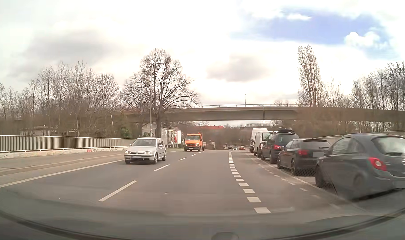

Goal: Follow the waypoints while adhering to traffic rules and regulations

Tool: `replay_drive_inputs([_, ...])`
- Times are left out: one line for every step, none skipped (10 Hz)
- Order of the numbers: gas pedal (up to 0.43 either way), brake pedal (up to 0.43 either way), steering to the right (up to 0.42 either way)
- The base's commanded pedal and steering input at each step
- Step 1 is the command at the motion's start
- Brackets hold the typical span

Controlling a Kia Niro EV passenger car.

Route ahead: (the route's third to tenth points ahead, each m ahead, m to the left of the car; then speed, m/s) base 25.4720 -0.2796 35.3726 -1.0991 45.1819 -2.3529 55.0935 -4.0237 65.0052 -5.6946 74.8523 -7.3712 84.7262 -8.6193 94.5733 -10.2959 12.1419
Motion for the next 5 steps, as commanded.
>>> replay_drive_inputs([0.047,0.0,0.01])
replay_drive_inputs([0.047,0.0,0.01])
replay_drive_inputs([0.047,0.0,0.01])
replay_drive_inputs([0.047,0.0,0.012])
replay_drive_inputs([0.047,0.0,0.012])
